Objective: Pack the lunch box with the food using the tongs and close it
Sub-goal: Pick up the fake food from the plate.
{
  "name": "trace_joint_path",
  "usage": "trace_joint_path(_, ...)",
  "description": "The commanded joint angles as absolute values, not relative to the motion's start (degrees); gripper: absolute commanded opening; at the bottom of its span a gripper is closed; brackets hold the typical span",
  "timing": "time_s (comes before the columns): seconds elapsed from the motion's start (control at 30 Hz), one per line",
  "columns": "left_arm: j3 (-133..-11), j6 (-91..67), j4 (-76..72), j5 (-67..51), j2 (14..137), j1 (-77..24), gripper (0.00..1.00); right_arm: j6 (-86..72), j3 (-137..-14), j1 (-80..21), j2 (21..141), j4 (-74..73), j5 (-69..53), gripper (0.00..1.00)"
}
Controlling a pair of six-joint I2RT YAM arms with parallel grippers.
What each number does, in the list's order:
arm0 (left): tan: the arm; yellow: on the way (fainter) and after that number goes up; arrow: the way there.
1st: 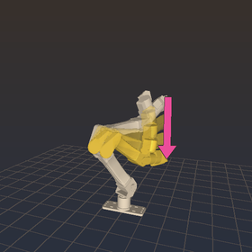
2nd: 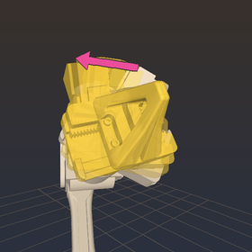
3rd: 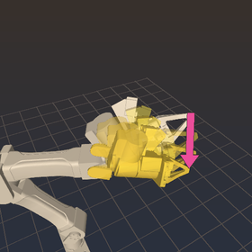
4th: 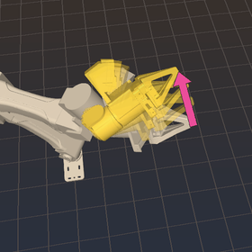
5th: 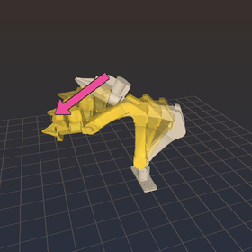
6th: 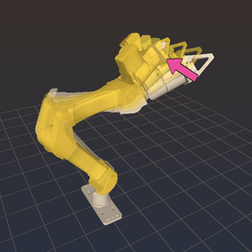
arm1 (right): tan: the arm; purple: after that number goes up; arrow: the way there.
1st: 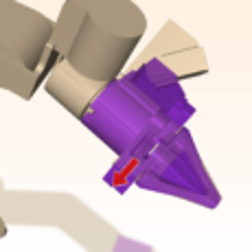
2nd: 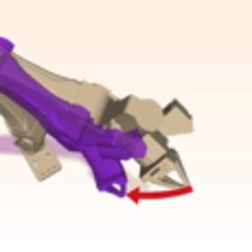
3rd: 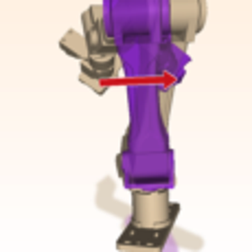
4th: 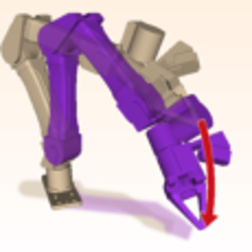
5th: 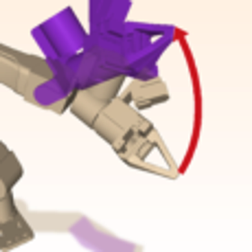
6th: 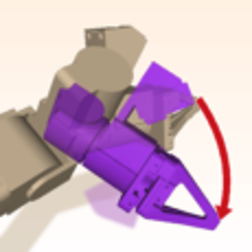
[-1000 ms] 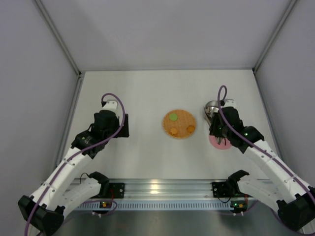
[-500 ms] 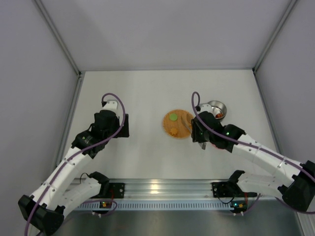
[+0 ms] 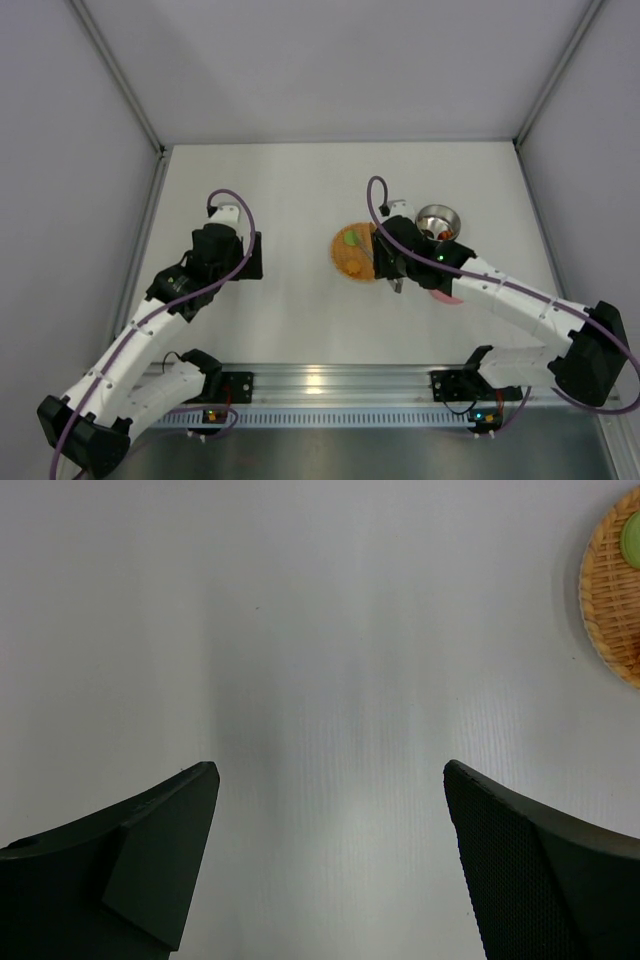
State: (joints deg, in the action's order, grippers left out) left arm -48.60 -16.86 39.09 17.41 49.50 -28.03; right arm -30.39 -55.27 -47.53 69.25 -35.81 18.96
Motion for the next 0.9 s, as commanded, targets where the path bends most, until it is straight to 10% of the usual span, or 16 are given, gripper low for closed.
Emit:
trace_joint_path(0.0, -48.08, -17.31, 37.97, 17.84, 49.75, -28.21, 0.99, -29.53, -59.32, -48.52, 70.84, -30.85, 19.95, 0.43)
trace_joint_path(0.87, -48.08, -17.31, 37.97, 17.84, 49.57, -28.3, 0.99, -30.15, -59.41, -48.43, 77.78, -26.37, 16.79, 0.47)
